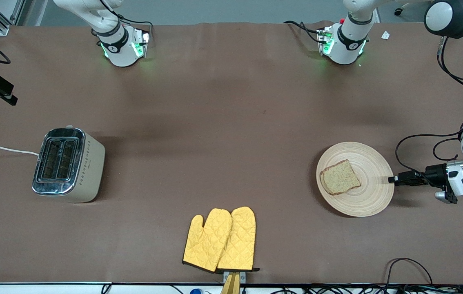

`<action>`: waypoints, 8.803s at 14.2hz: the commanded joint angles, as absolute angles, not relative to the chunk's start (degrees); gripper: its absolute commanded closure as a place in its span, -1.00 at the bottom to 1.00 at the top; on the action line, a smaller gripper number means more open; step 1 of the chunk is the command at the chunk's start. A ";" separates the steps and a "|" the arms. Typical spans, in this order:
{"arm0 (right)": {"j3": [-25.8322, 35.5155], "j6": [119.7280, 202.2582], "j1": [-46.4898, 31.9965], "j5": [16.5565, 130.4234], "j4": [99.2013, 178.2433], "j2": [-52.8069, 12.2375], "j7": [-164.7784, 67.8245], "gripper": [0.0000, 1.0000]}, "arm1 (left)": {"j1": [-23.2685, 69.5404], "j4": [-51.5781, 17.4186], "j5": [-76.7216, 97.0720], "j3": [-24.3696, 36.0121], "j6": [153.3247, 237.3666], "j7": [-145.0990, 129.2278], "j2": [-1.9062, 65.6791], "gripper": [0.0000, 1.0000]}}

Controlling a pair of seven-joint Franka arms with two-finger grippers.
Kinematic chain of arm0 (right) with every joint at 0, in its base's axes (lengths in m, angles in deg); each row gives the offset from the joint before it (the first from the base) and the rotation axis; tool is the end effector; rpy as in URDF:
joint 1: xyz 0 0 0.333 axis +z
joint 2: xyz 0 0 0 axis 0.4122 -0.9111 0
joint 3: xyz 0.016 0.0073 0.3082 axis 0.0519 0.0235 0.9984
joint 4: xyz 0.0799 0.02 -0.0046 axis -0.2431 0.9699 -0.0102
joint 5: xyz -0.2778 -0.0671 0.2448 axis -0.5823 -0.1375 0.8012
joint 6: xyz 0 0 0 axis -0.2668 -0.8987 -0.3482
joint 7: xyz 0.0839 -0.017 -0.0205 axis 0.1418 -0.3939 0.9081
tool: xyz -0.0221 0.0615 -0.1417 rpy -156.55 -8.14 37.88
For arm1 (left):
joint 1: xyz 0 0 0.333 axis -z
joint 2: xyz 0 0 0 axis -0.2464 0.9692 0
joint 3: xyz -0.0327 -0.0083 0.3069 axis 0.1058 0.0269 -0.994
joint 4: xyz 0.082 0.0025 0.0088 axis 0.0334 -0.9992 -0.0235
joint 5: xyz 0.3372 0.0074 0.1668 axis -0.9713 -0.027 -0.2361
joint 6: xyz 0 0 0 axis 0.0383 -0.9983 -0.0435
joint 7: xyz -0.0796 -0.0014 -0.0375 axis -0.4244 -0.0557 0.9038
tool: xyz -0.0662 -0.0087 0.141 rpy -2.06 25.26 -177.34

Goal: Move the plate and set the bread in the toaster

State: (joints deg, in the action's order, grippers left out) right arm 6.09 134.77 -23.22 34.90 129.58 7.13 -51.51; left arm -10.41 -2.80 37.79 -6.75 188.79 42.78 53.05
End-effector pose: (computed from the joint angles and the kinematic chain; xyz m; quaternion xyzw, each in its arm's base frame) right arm 0.5176 -0.0336 0.6054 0.9994 -0.0100 0.0288 0.0133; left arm 0.6363 0.1531 0.1462 0.9348 -0.0351 0.0080 0.3534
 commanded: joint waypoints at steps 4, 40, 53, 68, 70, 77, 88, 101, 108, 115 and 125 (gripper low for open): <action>7.04 134.58 -24.43 34.53 129.70 7.40 -50.78 -1.00 | -10.17 -1.92 38.89 -6.70 187.96 44.39 55.13 0.57; 7.04 134.58 -24.52 34.53 129.70 7.40 -50.61 -1.00 | 15.49 -7.10 57.35 11.14 197.09 40.78 60.67 1.00; 7.13 131.85 -21.89 36.98 130.40 5.12 -51.31 -1.00 | 4.52 -0.35 44.00 11.13 194.83 19.83 53.91 -1.00; 7.13 158.73 3.59 39.11 136.03 -18.16 -85.58 -1.00 | 1.52 3.62 2.07 10.70 183.57 -5.35 32.73 -1.00; 7.13 162.42 6.05 39.28 136.03 -22.11 -87.59 -1.00 | 1.43 3.62 -1.17 10.79 179.80 -5.35 29.57 -1.00; 7.13 171.48 12.83 39.28 137.95 -28.90 -97.81 -0.86 | 1.08 3.62 -4.00 10.08 169.34 -4.91 16.30 -1.00; 7.13 171.67 15.73 39.28 140.51 -29.95 -98.33 -0.13 | 15.67 -4.80 0.29 -7.84 161.15 -2.98 3.46 -1.00; 7.13 171.41 17.05 39.19 140.42 -31.19 -100.88 0.80 | 14.17 -9.92 0.39 -6.53 163.17 -4.03 -0.06 -1.00; 6.60 161.78 16.88 38.14 134.39 -30.48 -100.97 0.99 | 14.09 -9.56 -1.37 -6.62 163.70 -3.95 1.17 -1.00; 1.86 138.22 14.95 32.97 117.51 -28.99 -97.56 0.99 | 14.44 -8.51 -1.37 -6.62 164.67 -3.95 1.17 -1.00; -10.53 124.39 13.54 2.22 111.86 -28.90 -61.51 0.99 | 14.44 -8.34 -1.28 -5.82 164.32 -4.03 0.55 -1.00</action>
